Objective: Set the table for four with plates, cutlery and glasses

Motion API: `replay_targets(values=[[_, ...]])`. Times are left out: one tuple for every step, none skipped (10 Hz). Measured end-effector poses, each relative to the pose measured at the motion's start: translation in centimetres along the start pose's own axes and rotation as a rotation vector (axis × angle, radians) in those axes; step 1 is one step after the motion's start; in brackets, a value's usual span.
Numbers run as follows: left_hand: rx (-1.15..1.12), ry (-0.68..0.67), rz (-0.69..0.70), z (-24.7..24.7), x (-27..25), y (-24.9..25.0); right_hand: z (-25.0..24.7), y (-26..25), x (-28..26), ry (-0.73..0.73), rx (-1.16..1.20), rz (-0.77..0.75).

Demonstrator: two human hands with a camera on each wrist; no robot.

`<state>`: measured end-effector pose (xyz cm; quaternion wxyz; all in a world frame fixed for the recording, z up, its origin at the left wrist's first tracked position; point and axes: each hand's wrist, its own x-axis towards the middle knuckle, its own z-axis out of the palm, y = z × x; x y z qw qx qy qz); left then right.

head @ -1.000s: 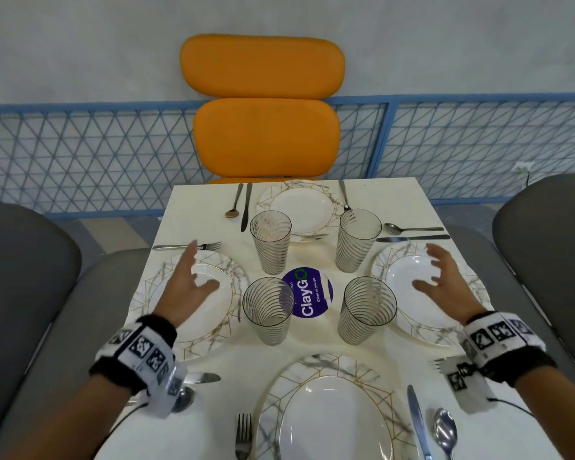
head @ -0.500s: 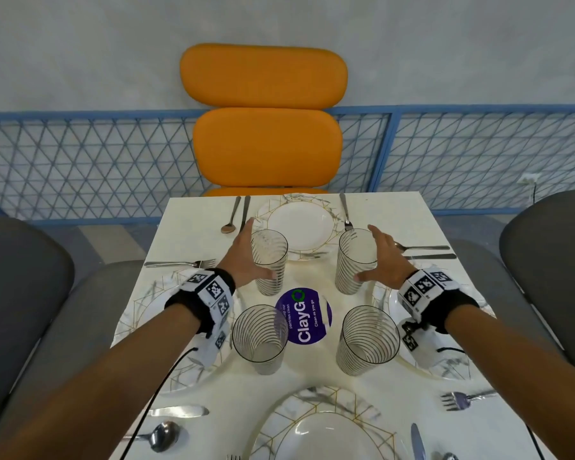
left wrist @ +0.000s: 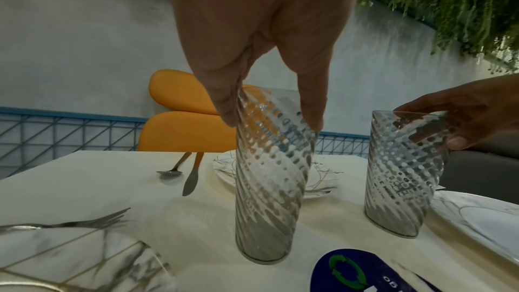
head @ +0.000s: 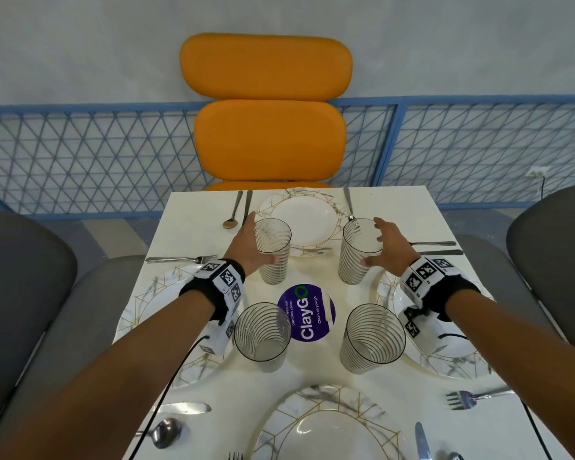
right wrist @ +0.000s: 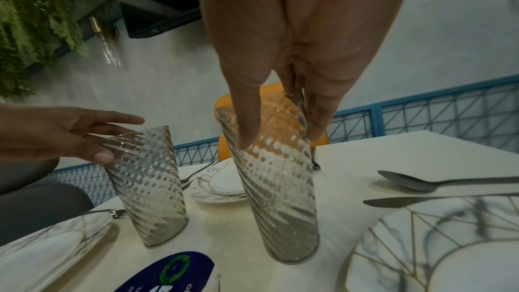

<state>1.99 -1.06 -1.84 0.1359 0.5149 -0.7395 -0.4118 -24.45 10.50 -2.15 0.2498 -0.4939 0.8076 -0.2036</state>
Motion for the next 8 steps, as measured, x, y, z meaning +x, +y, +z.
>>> replay_targets(values=[[0.006, 0.003, -0.013, -0.1, 0.1, 0.0, 0.0, -0.1, 0.0, -0.005, 0.010, -0.002], [-0.010, 0.001, -0.015, 0.0, 0.3, 0.0, 0.0, 0.0, 0.1, -0.004, 0.032, -0.001], [-0.010, -0.002, -0.007, 0.1, 0.2, 0.1, 0.0, -0.1, 0.0, 0.007, 0.053, -0.006], [-0.016, 0.005, 0.001, 0.3, 0.3, 0.0, 0.1, 0.1, -0.1, 0.017, 0.086, -0.007], [-0.018, 0.016, 0.000, 0.2, 0.1, 0.2, 0.0, 0.0, -0.2, 0.021, 0.090, -0.008], [-0.004, -0.005, 0.014, 0.4, 0.4, -0.1, 0.1, 0.1, -0.1, 0.020, 0.094, -0.009], [0.008, -0.004, 0.009, 0.0, -0.1, 0.7, -0.1, -0.4, -0.7, 0.037, 0.094, -0.026], [-0.069, 0.046, -0.030, -0.5, -0.7, 0.3, -0.2, 0.0, -0.9, 0.087, 0.090, -0.049]])
